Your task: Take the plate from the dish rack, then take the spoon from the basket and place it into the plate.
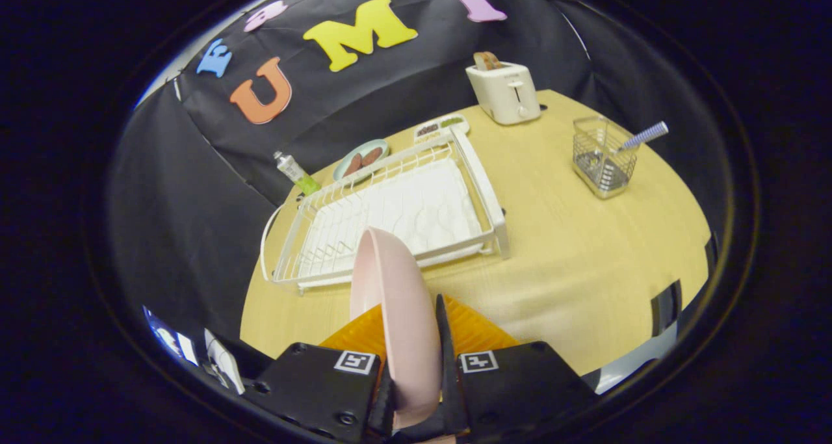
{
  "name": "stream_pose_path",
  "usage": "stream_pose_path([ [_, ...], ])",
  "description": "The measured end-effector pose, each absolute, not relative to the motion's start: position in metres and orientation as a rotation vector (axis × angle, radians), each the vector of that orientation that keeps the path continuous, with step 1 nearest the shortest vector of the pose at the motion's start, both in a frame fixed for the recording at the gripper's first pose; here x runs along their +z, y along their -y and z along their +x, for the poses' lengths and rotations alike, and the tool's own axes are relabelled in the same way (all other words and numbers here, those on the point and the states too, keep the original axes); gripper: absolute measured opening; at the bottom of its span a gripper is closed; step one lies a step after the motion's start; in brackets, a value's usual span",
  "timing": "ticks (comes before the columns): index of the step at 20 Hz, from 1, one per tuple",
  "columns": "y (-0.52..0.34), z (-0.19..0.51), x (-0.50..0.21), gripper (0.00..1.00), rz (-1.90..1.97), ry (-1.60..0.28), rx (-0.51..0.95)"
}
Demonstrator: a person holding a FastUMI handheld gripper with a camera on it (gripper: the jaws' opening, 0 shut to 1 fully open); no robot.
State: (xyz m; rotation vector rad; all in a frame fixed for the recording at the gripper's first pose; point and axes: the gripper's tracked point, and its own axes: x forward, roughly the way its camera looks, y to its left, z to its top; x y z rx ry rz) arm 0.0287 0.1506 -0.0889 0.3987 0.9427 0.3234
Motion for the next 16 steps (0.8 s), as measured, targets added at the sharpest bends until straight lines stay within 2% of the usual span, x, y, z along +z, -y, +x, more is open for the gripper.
stream_pose_path([
  [10,-0.172,0.02,-0.138,0.35,0.592,-1.05,0.395],
  [16,-0.165,0.034,-0.142,0.44,0.601,-1.031,0.375],
])
